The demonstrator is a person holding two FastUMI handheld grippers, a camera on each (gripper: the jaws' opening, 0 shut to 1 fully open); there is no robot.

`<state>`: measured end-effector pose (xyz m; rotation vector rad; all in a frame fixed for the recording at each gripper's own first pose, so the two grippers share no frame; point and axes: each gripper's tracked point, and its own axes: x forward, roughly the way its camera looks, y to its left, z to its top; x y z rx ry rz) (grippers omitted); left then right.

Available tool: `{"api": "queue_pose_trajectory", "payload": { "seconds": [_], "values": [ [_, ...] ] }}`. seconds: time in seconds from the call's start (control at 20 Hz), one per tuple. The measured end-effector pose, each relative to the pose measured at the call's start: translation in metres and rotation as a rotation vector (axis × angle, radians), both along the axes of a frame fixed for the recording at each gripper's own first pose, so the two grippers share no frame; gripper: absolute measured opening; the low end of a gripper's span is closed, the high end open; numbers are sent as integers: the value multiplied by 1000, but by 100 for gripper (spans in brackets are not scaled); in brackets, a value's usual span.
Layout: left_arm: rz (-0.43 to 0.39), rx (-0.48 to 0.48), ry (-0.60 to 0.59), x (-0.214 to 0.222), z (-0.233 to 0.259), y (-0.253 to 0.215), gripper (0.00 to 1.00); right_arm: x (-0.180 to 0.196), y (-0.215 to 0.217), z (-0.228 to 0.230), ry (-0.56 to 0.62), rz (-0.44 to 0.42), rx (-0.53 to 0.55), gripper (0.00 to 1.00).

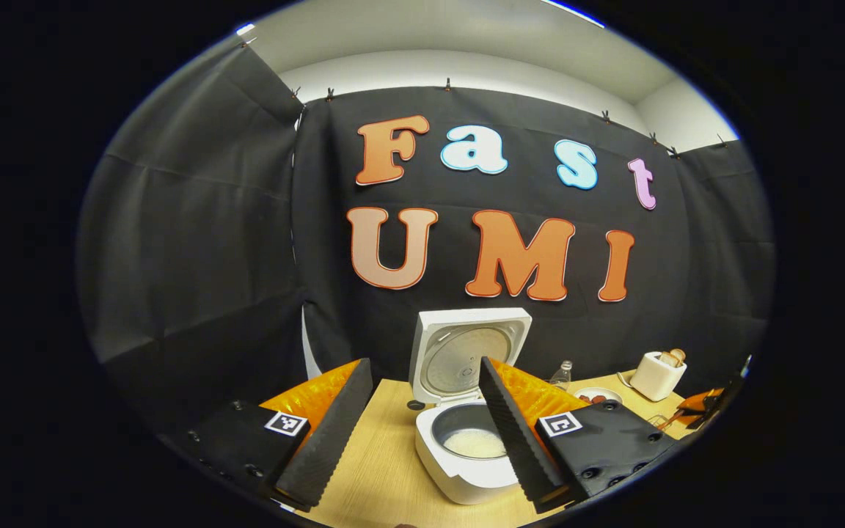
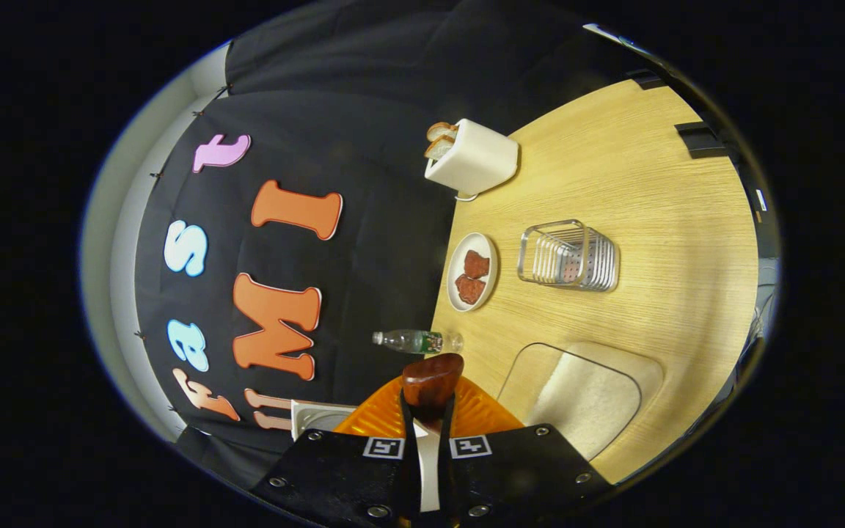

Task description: Close the left gripper, press the button to open the rice cooker; take a wooden spoon from the chopstick holder with the right hand, scoop a spoonful of rice and pour it into the rice cooker, then put the wooden spoon back into the chopstick holder.

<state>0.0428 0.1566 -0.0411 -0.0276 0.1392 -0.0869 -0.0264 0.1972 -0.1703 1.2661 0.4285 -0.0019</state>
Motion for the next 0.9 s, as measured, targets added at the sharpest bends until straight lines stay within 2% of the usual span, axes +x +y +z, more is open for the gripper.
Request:
{"api": "queue_pose_trajectory", "payload": {
  "seconds": [0.3,0.6,0.8,0.9],
  "values": [
    [31,-28,19,-5,-9,21,100,23,51,59,-66,73,37,8],
    [43,-45,46,-12,-16,40,99,57,117,97,-124,130,51,8],
    [43,-34,48,-18,-15,54,99,76,158,110,-159,156,11,8],
    [45,-23,46,-20,-16,61,99,85,176,111,-177,165,-57,8]
  ]
}}
